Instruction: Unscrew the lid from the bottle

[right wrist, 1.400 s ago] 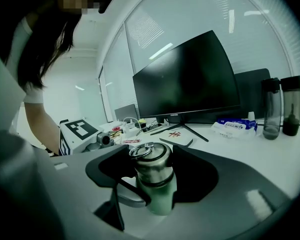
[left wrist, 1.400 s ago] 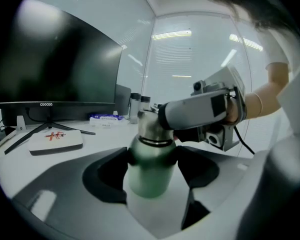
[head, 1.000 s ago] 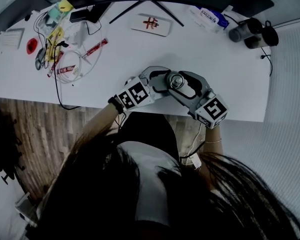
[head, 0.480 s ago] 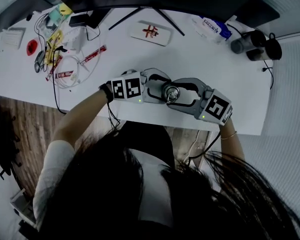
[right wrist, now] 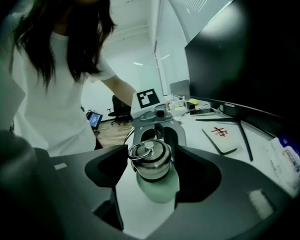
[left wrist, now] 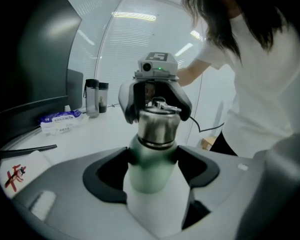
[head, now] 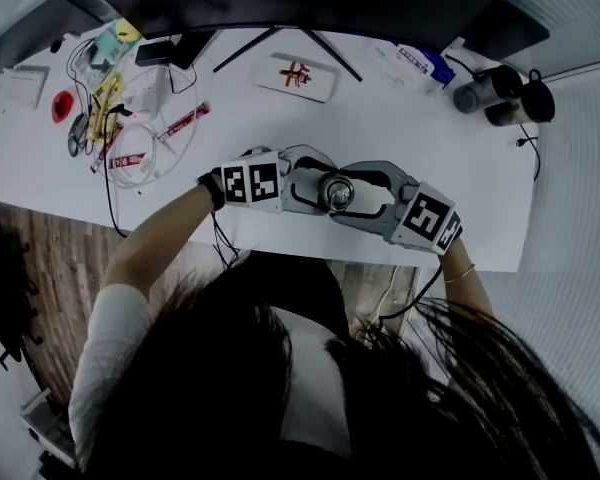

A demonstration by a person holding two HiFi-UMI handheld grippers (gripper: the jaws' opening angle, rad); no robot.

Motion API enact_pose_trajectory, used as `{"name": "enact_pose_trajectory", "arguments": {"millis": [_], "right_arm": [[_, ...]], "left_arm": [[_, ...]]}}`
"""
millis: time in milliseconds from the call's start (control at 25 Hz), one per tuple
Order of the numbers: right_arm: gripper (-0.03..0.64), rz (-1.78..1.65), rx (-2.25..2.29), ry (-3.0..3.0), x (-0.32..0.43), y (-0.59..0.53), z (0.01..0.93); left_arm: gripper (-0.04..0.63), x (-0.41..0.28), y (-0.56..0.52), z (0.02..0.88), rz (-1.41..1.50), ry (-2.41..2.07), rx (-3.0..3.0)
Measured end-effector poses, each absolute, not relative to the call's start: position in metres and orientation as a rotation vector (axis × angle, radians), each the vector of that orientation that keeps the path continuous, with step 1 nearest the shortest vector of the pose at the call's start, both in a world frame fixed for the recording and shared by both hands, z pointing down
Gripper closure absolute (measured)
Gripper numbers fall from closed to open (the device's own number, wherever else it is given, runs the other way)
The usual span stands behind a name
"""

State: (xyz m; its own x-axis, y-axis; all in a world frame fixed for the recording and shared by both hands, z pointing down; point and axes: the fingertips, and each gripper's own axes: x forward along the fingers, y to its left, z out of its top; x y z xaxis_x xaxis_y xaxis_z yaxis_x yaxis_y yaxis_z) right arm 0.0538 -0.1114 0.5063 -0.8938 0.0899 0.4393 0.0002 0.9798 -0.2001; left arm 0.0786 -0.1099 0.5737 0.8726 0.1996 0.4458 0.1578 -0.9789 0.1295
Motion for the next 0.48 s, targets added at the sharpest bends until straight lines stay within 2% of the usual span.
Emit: {"name": "enact_pose_trajectory", "arguments": {"millis": [240,480], "right_arm": [[0.333,0.52,0.598,-2.781,0.074,-0.121,0.477],[0.334,0.677,1.272,-2.653,0.083,-0.117,0.482]], "left_arm": [[0.236,0.076,-0.109,0.574,0.645,0.064,2.952],[0.236,0.074,-0.109,0.573,0.579,-0.219,2.924]]}}
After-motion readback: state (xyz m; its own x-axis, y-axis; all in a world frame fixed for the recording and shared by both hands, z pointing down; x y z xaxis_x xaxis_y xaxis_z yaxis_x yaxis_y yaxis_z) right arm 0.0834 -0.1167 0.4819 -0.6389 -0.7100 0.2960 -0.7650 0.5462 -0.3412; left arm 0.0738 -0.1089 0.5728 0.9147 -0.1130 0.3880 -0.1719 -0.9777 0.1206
